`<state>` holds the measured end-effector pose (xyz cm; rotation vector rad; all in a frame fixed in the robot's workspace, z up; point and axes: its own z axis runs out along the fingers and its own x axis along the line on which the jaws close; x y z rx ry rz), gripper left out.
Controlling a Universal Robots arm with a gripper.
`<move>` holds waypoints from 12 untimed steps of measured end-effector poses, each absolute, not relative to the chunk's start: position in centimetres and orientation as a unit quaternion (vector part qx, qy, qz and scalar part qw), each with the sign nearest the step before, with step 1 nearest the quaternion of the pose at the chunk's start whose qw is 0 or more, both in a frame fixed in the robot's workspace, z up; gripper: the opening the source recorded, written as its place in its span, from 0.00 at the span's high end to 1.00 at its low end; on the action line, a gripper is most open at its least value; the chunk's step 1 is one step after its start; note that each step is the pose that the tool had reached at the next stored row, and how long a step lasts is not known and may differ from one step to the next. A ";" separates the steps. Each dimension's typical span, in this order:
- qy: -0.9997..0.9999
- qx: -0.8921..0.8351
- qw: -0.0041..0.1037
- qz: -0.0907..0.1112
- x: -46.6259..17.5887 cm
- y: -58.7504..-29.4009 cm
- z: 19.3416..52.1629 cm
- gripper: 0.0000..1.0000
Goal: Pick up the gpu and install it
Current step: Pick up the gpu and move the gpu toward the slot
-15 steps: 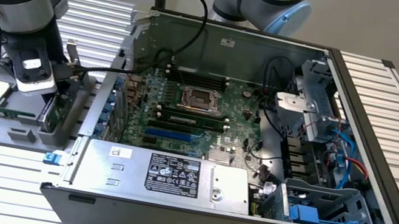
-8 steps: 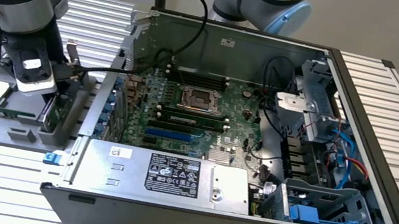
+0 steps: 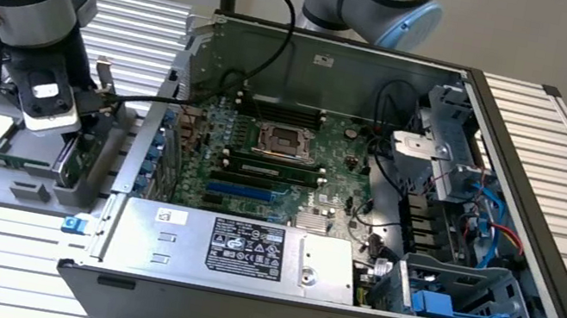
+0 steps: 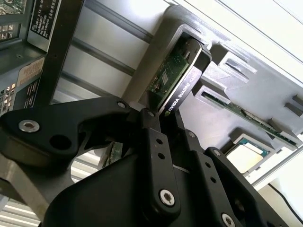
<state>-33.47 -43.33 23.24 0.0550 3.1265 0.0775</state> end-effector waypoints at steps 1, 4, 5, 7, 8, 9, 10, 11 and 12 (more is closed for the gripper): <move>1.000 0.018 0.007 0.025 -33.5 -43.3 23.2 1.00; 1.000 0.018 0.007 0.025 -33.5 -43.3 23.2 1.00; 1.000 0.018 0.007 0.025 -33.5 -43.3 23.2 1.00; 1.000 0.018 0.007 0.025 -33.5 -43.3 23.2 1.00; 1.000 0.018 0.007 0.025 -33.5 -43.3 23.2 1.00; 1.000 0.018 0.007 0.025 -33.5 -43.3 23.2 1.00; 1.000 0.018 0.007 0.025 -33.5 -43.3 23.2 1.00; 1.000 0.018 0.007 0.025 -33.5 -43.3 23.2 1.00; 1.000 0.018 0.007 0.025 -33.5 -43.3 23.2 1.00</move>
